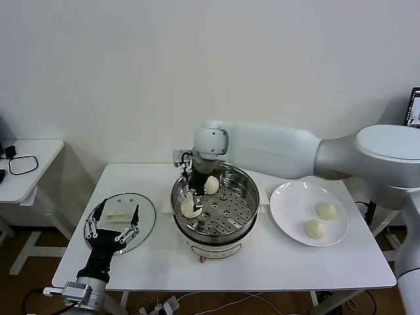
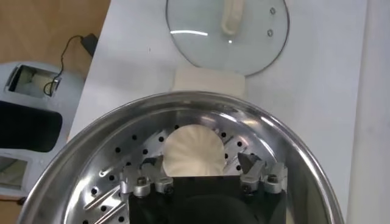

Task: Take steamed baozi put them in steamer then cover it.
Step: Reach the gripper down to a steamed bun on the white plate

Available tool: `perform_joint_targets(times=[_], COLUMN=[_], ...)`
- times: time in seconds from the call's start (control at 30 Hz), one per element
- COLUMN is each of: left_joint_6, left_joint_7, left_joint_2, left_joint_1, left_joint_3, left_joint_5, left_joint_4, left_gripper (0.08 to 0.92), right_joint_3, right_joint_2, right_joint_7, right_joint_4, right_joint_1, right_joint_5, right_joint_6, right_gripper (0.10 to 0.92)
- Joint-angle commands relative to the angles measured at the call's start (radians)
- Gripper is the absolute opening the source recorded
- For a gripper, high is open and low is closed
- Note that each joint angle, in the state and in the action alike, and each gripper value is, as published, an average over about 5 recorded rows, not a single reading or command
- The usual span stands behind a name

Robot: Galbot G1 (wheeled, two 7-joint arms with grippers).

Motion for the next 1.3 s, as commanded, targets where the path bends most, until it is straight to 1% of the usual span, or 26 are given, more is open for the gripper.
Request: perform_joint_targets(times=[0.03,0.13,0.27,0.37,0.47,0.67,0.77,0.93,1.07,1.3], left_joint_6=[0.002,0.004,0.004,0.004,0.003,0.001,0.0,-0.001,-0.002,-0.002], left_joint_7=[-0.002,-0.003,-0.004,-0.005,-0.006,-0.006,-0.006,-0.006,-0.006,-0.006], left_joint_2=[-0.004,-0.006,-0.007,-0.009,-0.01,-0.014,-0.015,-0.014,-0.015,-0.017], left_joint_1=[0.005,0.009,0.015,0.019,0.022,0.02,0.019,0.018,0.015,0.011], left_joint_3=[0.006,0.011,0.015,0.016,0.019,0.025,0.024,0.019,0.021,0.026], left_joint_5=[0.004,0.006,0.009,0.01,0.014,0.022,0.024,0.024,0.028,0.035], left_joint_4=[-0.02,-0.027,-0.032,-0.037,-0.039,-0.031,-0.027,-0.02,-0.012,-0.009], left_gripper=[0.823,0.823,0.823,0.823,0.823,0.823,0.823,0.823,0.823,0.823], right_joint_3=[-0.036,-0.044,-0.016,0.052,0.168,0.398,0.488,0.594,0.655,0.683], right_joint_2=[-0.362,-0.506,-0.66,-0.733,-0.771,-0.759,-0.73,-0.679,-0.642,-0.59], right_joint_7=[-0.127,-0.188,-0.253,-0.297,-0.324,-0.335,-0.327,-0.312,-0.295,-0.271], right_joint_4=[0.206,0.25,0.257,0.232,0.187,0.085,0.026,-0.072,-0.124,-0.166], right_joint_1=[0.178,0.178,0.103,-0.018,-0.17,-0.43,-0.538,-0.636,-0.681,-0.7], right_joint_5=[-0.026,-0.113,-0.269,-0.394,-0.492,-0.669,-0.715,-0.788,-0.828,-0.84], right_joint_6=[0.076,0.131,0.206,0.25,0.278,0.313,0.322,0.346,0.357,0.363], right_gripper=[0.823,0.823,0.823,0.823,0.823,0.823,0.823,0.823,0.823,0.823])
